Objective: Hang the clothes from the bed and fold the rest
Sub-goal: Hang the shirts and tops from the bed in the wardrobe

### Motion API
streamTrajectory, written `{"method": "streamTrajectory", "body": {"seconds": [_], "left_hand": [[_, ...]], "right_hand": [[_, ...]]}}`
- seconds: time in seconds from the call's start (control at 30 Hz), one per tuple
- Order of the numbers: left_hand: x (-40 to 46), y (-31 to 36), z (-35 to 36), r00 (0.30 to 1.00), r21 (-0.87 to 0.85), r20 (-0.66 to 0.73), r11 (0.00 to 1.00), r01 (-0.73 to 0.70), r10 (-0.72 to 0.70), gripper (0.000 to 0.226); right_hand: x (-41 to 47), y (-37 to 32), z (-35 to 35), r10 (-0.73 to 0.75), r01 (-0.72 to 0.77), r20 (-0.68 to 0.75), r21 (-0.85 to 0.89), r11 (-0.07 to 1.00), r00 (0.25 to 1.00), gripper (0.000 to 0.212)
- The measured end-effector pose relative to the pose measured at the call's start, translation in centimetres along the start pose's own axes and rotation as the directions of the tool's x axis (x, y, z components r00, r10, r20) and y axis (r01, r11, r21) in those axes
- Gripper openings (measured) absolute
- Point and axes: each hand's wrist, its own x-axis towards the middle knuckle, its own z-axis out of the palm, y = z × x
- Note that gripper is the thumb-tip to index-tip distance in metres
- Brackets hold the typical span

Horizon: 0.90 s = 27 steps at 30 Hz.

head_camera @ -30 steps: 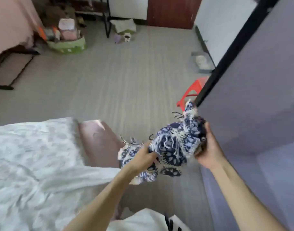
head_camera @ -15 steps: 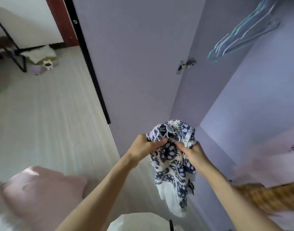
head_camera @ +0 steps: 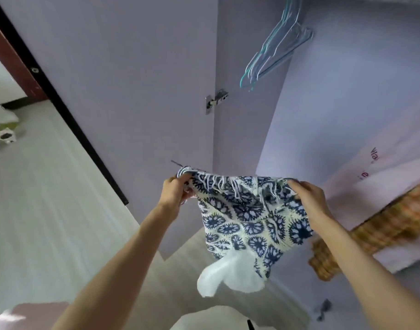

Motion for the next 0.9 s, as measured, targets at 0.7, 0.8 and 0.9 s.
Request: {"method": "streamTrajectory", "body": {"seconds": [0.7, 0.8, 0.9], "left_hand": [[0.9, 2.6, -0.8, 0.963, 0.165, 0.084, 0.949, -0.268, 0.257, 0.024], [1.4, 3.1, -1.0, 0.959, 0.206, 0.126, 0.939, -0.276, 0.254, 0.012], [1.7, 3.7, -1.5, 0.944, 0.345, 0.214, 0.884, -0.315, 0.252, 0.030]], "right_hand": [[2.2, -4.9, 0.4, -0.529, 0.470, -0.206, -0.275, 0.839, 0.824, 0.022], [2.4, -5.0, 0.8, -0.435, 0.403, -0.236, -0.173, 0.899, 0.869, 0.023], [2.6, -5.3, 1.5, -0.383, 0.361, -0.280, -0.128, 0.924, 0.880, 0.028]]}}
